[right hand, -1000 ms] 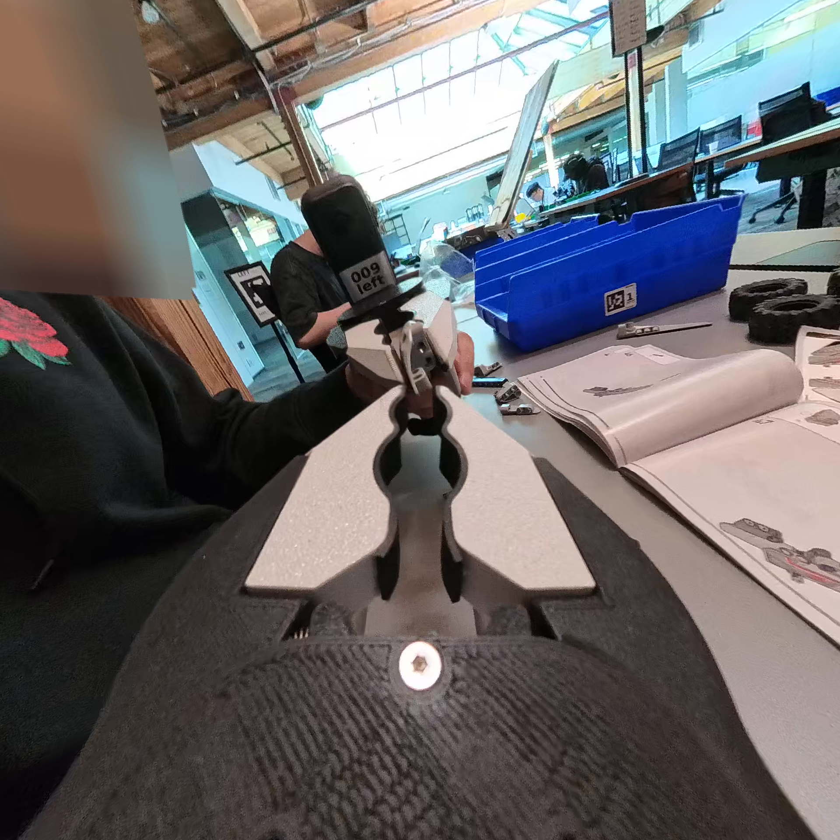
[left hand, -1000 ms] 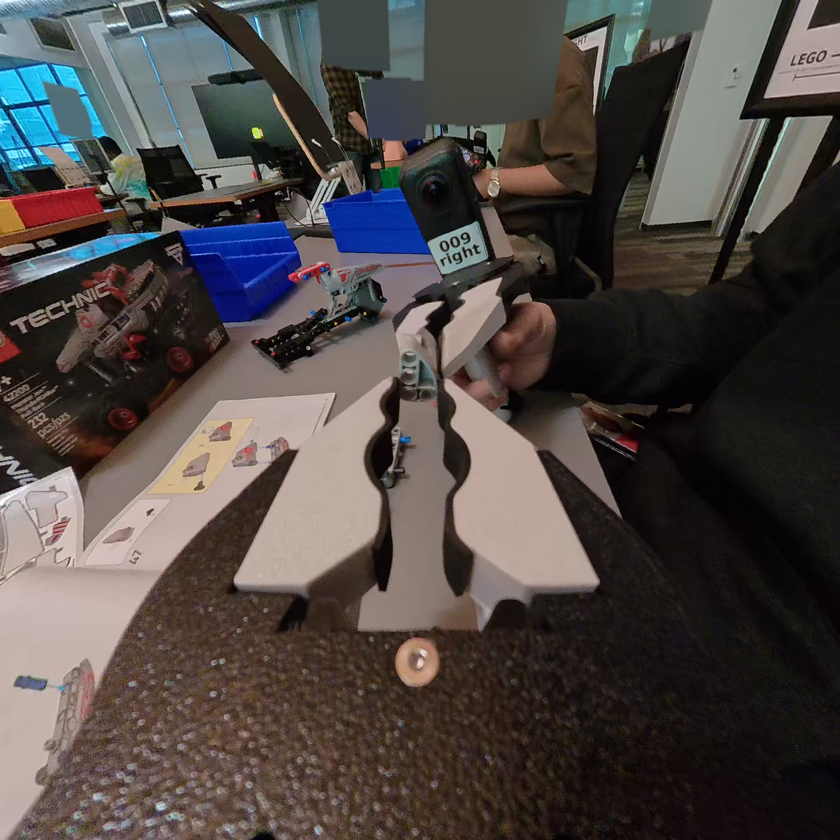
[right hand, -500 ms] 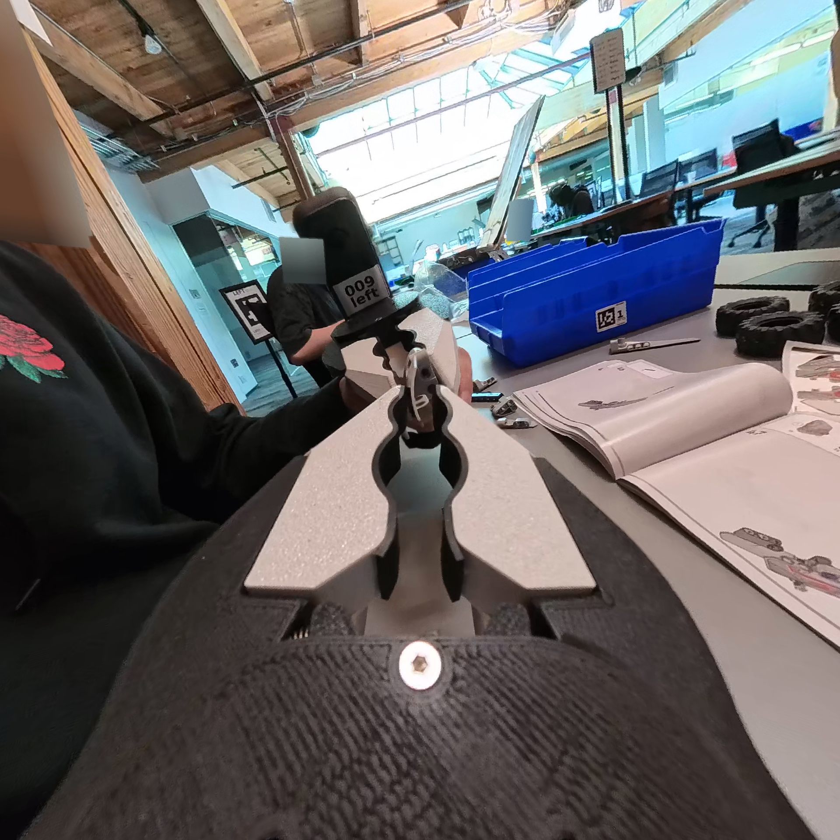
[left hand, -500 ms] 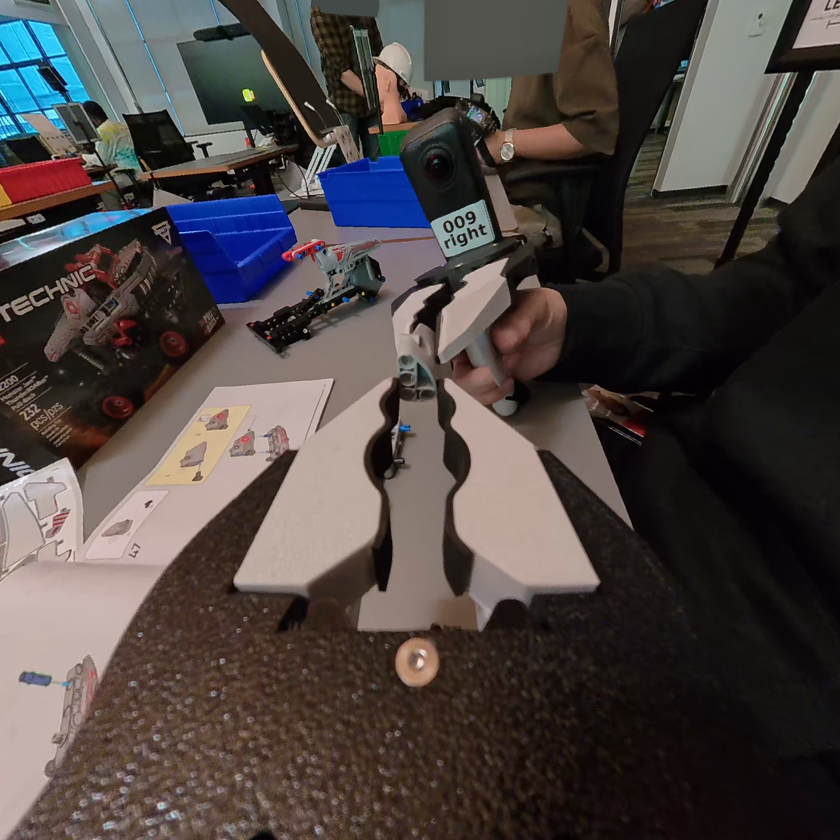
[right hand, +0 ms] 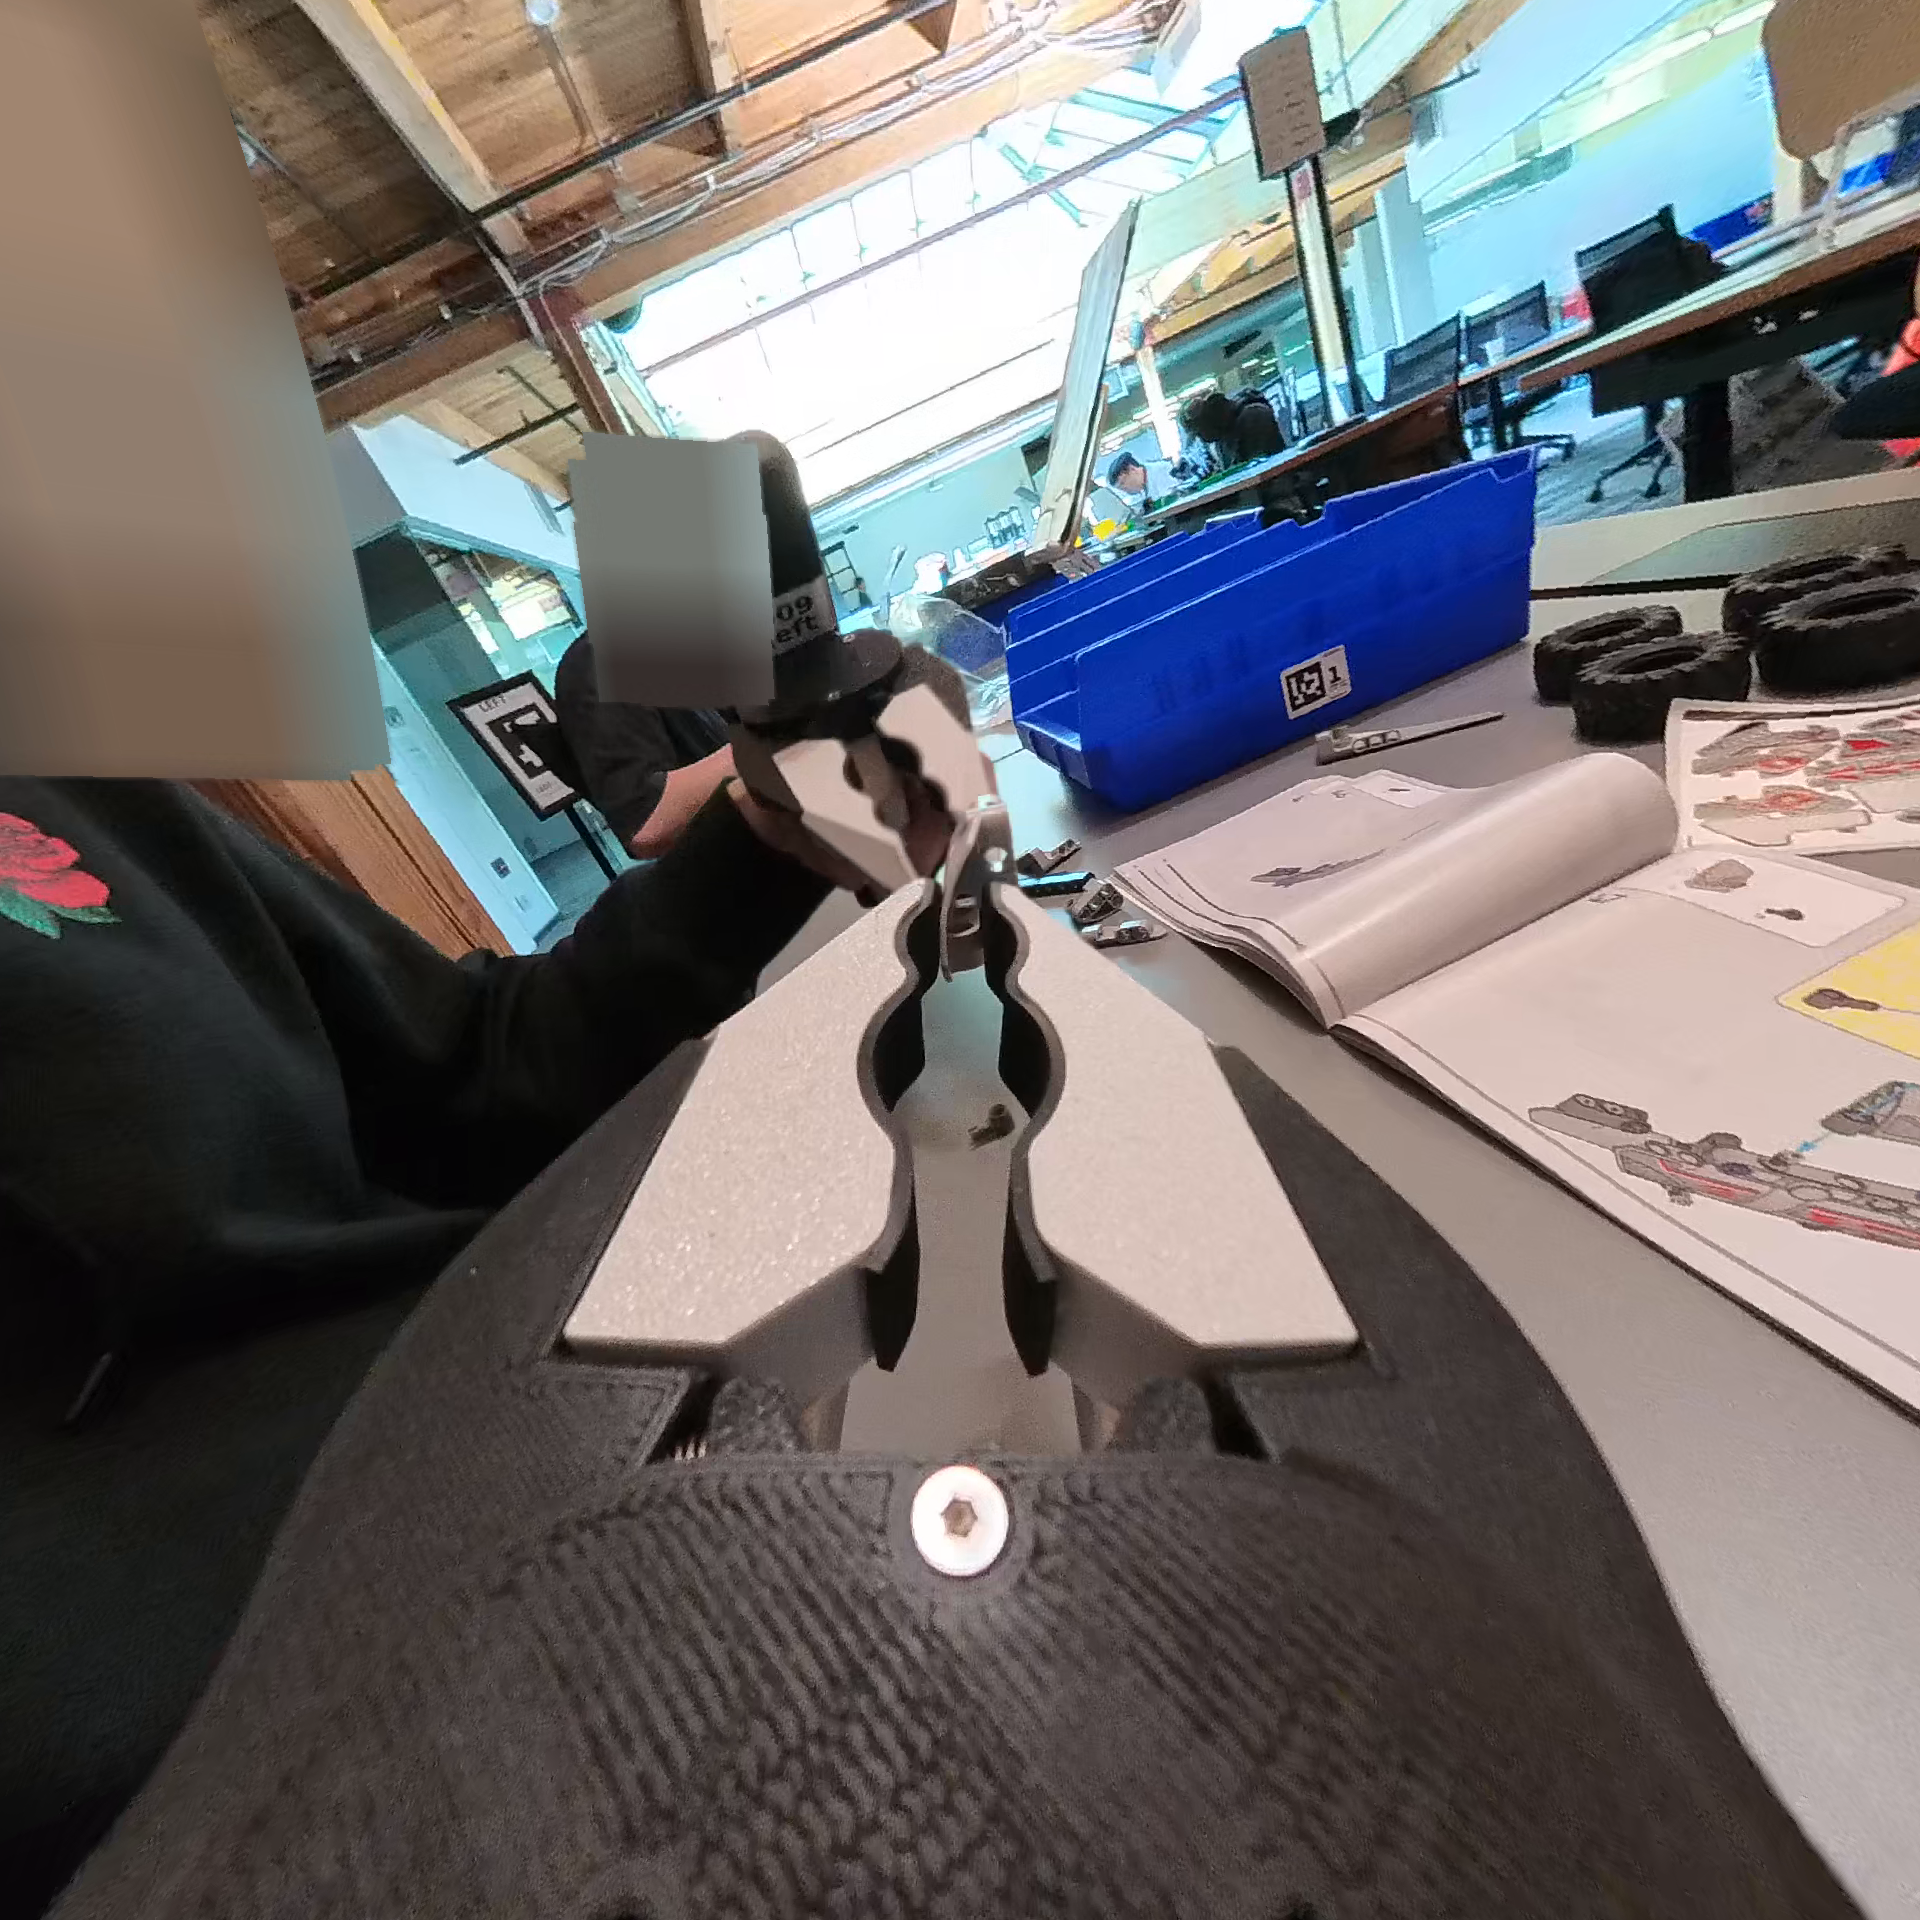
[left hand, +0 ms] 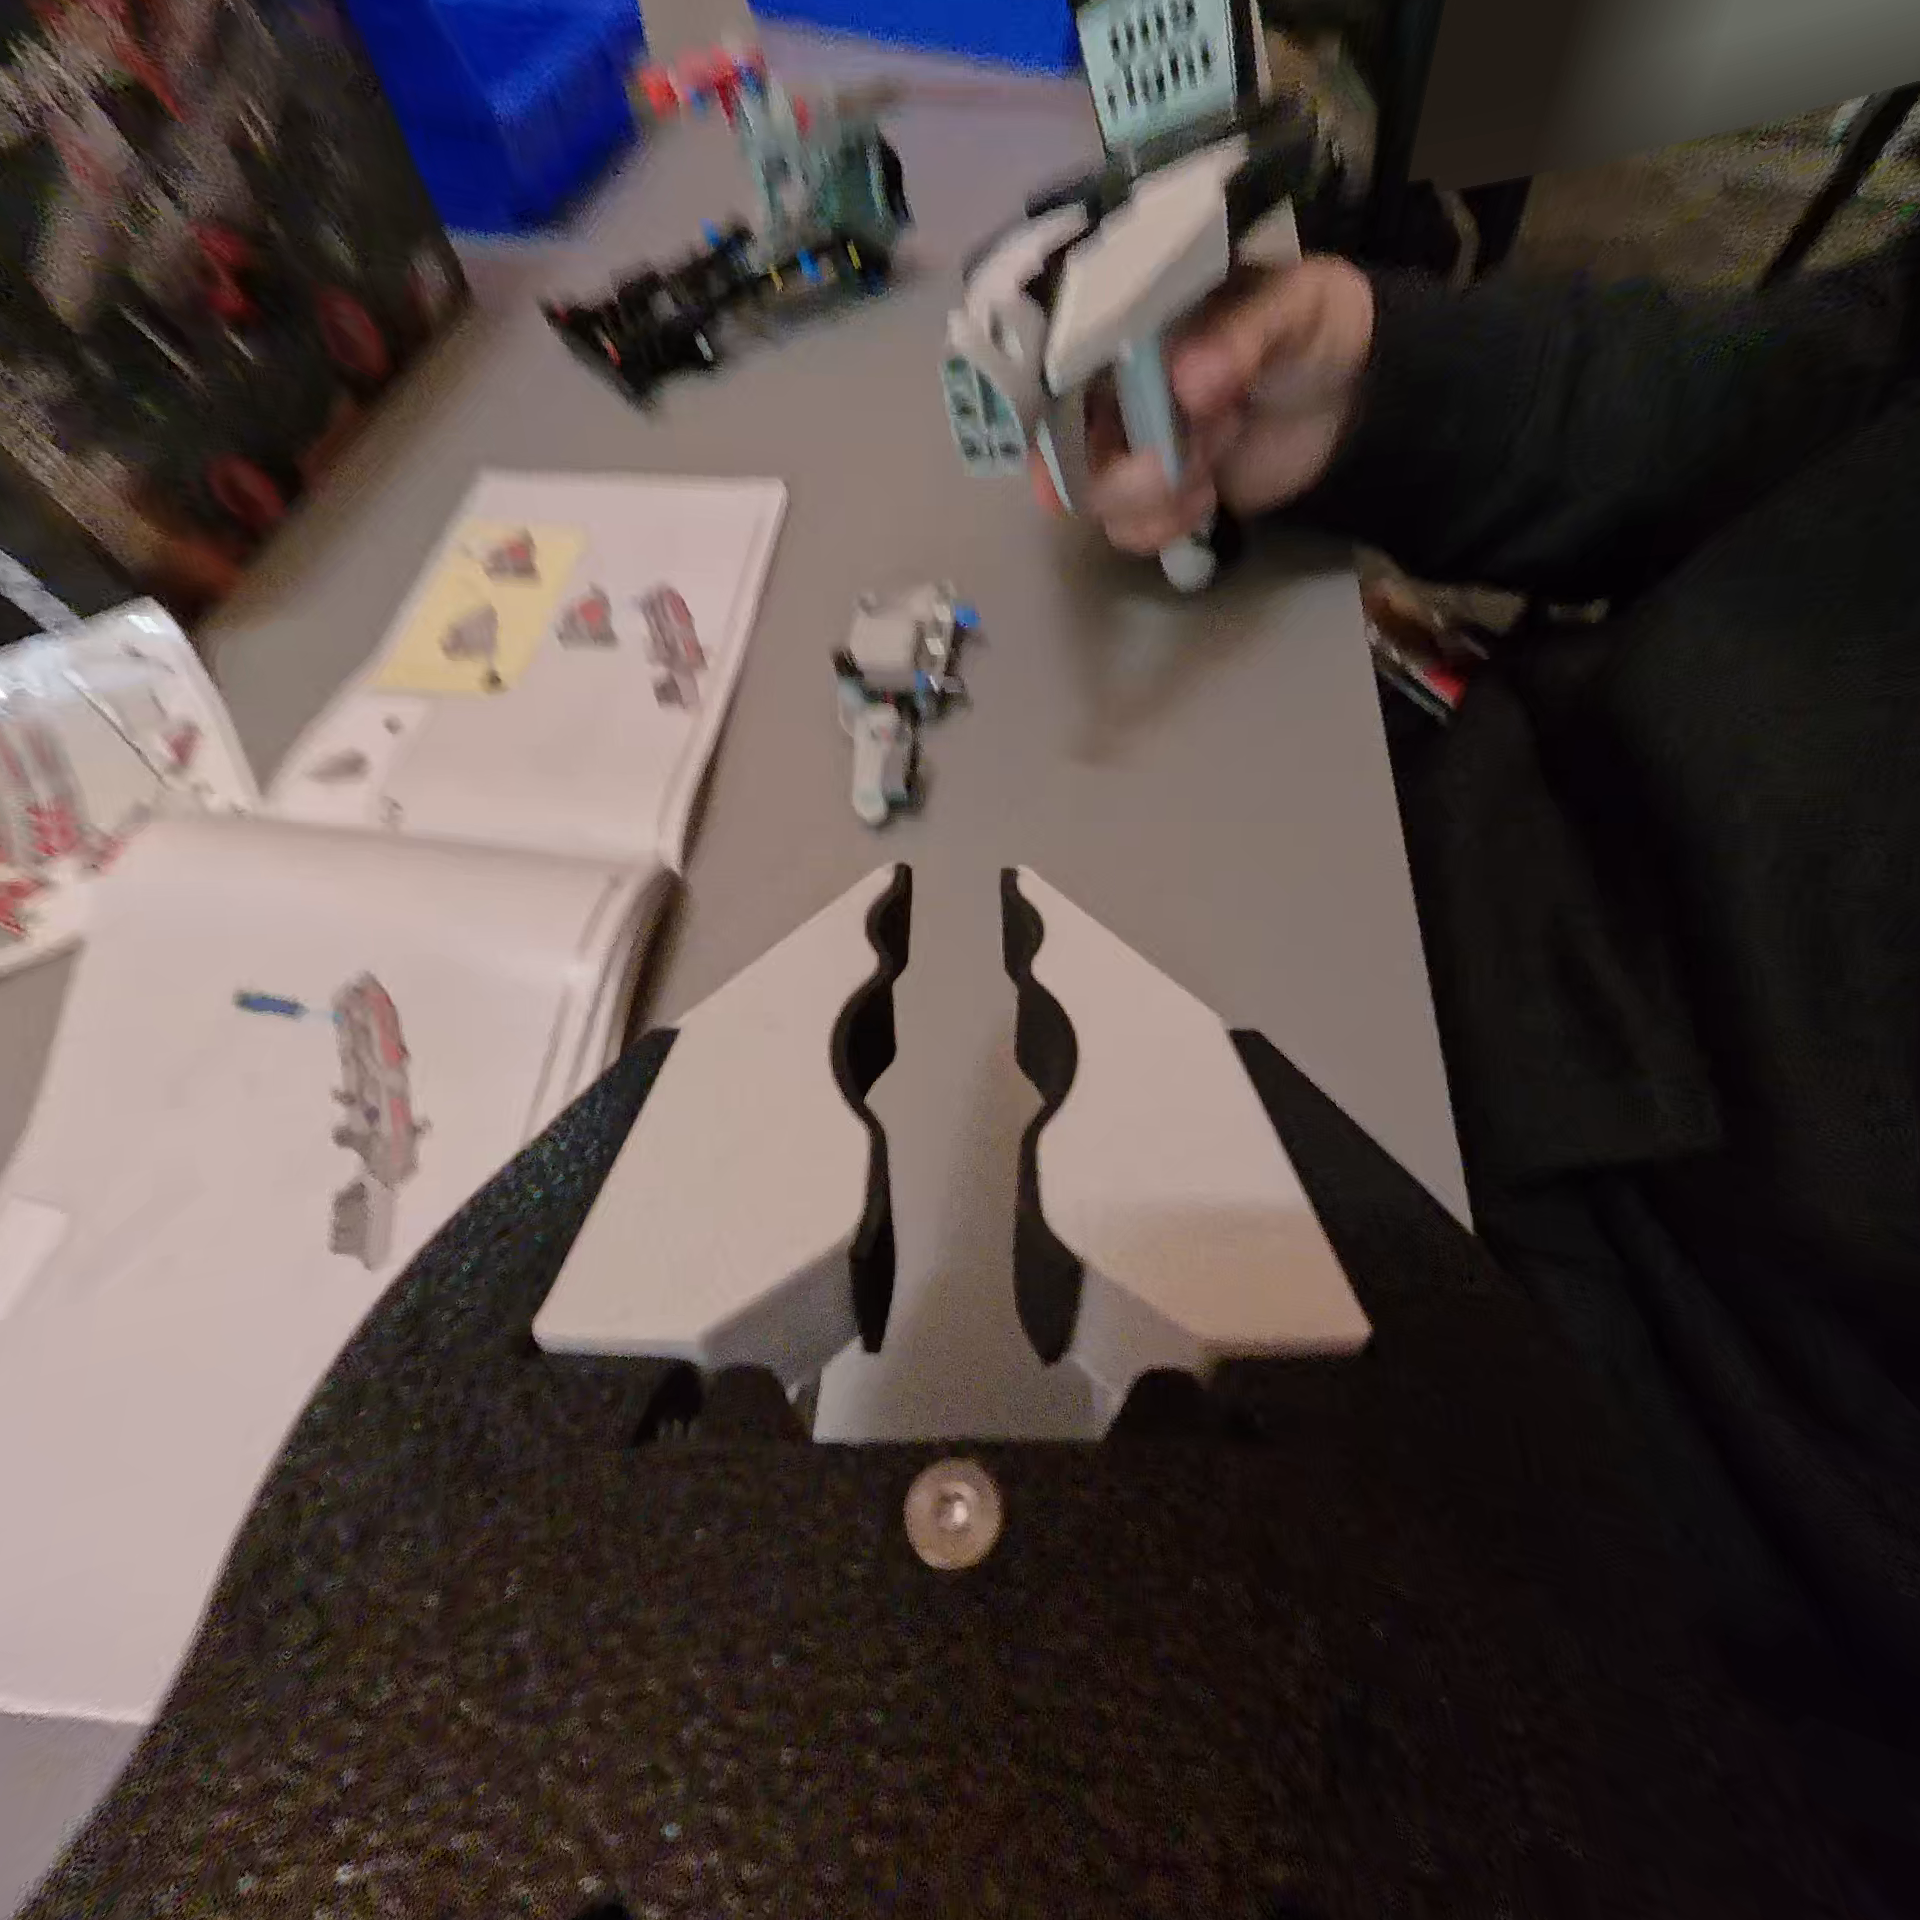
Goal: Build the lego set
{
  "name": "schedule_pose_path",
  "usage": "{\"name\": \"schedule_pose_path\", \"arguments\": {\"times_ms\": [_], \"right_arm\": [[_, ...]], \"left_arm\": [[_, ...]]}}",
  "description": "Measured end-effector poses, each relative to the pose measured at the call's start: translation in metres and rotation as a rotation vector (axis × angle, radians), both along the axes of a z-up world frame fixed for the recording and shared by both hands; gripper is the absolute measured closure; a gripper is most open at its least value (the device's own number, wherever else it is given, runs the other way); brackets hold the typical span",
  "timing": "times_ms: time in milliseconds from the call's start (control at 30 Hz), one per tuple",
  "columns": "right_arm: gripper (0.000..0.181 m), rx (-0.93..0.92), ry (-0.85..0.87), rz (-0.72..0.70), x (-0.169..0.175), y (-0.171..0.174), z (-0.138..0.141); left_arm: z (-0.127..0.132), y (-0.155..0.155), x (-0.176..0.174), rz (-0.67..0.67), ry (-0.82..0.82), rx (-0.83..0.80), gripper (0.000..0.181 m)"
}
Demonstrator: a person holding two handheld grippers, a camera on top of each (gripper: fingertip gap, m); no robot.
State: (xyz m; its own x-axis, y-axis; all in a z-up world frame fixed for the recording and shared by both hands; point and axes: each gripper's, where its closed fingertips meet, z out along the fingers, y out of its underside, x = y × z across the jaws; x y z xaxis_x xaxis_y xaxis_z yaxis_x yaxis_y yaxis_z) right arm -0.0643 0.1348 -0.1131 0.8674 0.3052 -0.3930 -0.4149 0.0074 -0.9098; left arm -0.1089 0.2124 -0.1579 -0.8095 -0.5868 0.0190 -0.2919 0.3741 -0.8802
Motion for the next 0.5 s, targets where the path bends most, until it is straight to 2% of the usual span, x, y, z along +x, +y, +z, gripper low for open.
{"name": "schedule_pose_path", "arguments": {"times_ms": [100,233,300,500], "right_arm": [[0.175,-0.018,0.003,0.006,0.0,0.002,-0.002],[0.175,-0.025,-0.013,0.006,-0.002,0.003,-0.003],[0.175,-0.023,-0.011,0.016,-0.003,0.003,-0.003],[0.175,-0.04,-0.037,0.014,-0.006,0.004,-0.005]], "left_arm": [[-0.024,-0.003,-0.011,-0.035,0.106,0.107,0.166],[-0.043,-0.006,-0.008,-0.078,0.038,0.289,0.164],[-0.049,-0.01,-0.005,-0.091,0.027,0.291,0.152],[-0.064,-0.015,-0.01,-0.146,0.082,0.267,0.151]]}}
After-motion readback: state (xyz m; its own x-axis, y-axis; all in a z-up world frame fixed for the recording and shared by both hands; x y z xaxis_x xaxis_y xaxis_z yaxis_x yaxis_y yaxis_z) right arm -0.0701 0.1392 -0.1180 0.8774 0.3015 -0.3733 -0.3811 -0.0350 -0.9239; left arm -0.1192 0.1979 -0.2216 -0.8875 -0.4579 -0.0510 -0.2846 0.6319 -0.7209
